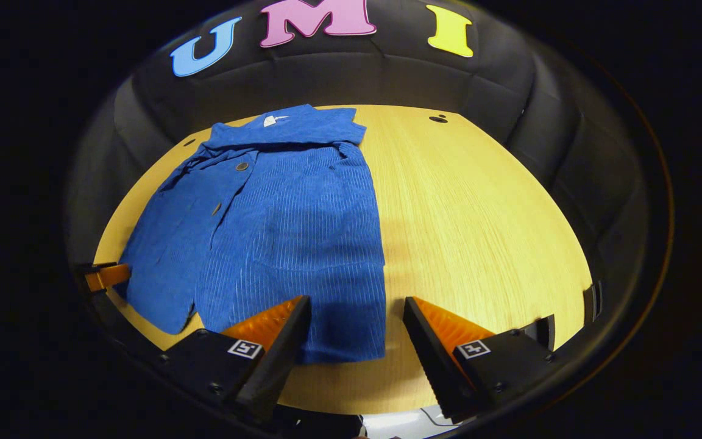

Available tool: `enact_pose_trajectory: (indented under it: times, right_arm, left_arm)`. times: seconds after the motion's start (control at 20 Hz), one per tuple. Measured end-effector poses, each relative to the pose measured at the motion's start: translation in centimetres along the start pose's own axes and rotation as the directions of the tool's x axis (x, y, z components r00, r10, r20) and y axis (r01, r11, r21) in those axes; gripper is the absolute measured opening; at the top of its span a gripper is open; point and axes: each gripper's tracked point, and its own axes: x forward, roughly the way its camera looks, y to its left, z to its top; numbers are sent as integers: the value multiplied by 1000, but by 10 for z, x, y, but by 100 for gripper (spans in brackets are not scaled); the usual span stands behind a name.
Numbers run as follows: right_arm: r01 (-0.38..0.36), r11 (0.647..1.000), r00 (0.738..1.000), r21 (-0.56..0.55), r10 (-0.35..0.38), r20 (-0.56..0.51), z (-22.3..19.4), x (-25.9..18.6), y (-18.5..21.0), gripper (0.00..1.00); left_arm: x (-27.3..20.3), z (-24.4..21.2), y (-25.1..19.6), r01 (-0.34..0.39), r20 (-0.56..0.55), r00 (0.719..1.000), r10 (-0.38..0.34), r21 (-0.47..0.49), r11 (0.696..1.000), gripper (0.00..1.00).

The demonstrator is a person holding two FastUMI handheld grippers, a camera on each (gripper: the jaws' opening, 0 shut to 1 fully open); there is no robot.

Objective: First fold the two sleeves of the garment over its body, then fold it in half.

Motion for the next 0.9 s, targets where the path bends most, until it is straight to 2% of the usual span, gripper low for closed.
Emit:
enact_pose_trajectory:
  times: [0.1,0.2,0.25,0.35,0.4,0.5,0.55,0.6,0.7,0.8,0.9]
  right_arm:
    - [7,1000,1000,13,-7,0,-1,0,2,99]
    - [11,999,1000,32,-11,-4,0,2,4,98]
    - [19,999,1000,43,-19,0,1,2,6,88]
    - [17,999,1000,51,-17,4,2,5,13,66]
    - [-1,999,1000,51,1,5,4,6,20,60]
    - [-7,999,1000,35,7,13,6,6,25,12]
    - [-41,999,999,14,41,19,6,5,31,9]
    - [-89,996,996,16,89,14,6,5,37,6]
    - [-157,975,988,156,153,36,9,5,44,5]
    - [-151,966,989,209,147,34,14,9,38,5]
    - [-152,976,988,159,146,46,24,6,39,5]
  left_arm:
    - [1,1,-7,8,3,1000,-8,38,999,80]
    - [3,2,-11,8,2,1000,-8,40,999,60]
    - [1,1,-13,15,7,1000,-15,37,999,62]
    - [4,1,-18,17,12,1000,-17,30,999,43]
    - [3,1,-21,15,12,1000,-16,29,999,31]
    - [5,1,-26,12,21,1000,-13,32,999,7]
    - [0,3,-27,16,31,999,-18,42,999,7]
    - [3,2,-28,21,31,999,-22,35,999,0]
    - [4,4,-27,56,28,998,-56,1,998,0]
    - [0,5,-34,125,6,992,-126,-110,986,0]
    - [-7,23,-38,169,33,986,-166,-201,965,0]
